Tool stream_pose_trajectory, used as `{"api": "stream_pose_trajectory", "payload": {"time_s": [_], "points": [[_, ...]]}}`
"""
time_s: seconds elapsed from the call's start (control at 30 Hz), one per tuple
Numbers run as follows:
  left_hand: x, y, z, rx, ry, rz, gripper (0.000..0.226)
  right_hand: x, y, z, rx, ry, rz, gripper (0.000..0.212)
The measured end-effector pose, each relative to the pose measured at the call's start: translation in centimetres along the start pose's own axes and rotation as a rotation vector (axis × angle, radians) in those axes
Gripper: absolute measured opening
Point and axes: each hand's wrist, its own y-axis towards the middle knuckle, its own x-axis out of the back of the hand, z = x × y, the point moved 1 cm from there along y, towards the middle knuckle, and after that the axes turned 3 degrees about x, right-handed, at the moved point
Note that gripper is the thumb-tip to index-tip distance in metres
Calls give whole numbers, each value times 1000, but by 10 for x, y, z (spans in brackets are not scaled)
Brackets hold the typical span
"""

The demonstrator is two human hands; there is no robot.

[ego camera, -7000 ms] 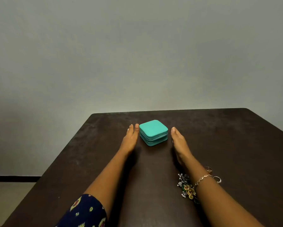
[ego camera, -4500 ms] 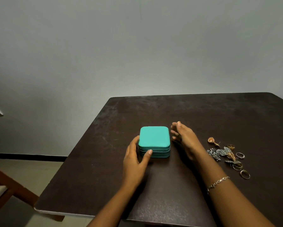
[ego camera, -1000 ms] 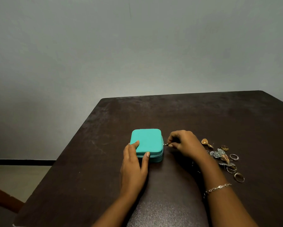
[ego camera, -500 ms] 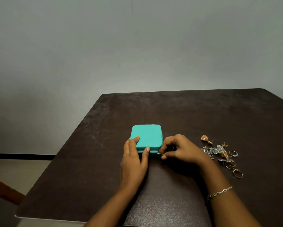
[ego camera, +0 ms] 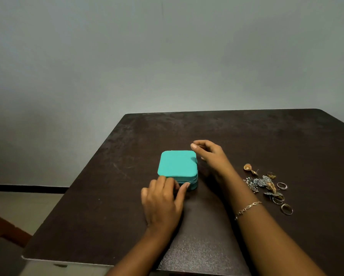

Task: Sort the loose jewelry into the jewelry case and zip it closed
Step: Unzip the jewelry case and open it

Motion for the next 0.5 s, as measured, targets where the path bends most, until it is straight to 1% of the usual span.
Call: {"api": "stream_pose_trajectory", "payload": {"time_s": [0.1, 0.2, 0.27, 0.4, 0.5], "points": [[-4, -1, -1, -40, 56, 34, 42, -15, 2, -10, 12, 80, -33, 35], [-6, -2, -2, -39, 107, 91, 44, -18, -2, -20, 31, 135, -70, 35], [-7, -1, -2, -24, 121, 124, 44, -17, -2, -25, 24, 120, -38, 36], [-10, 2, -11, -6, 134, 123, 42, -17, -2, -31, -23, 105, 43, 42], [-13, 3, -16, -5, 172, 132, 36, -17, -3, -32, -5, 58, 72, 41]]}}
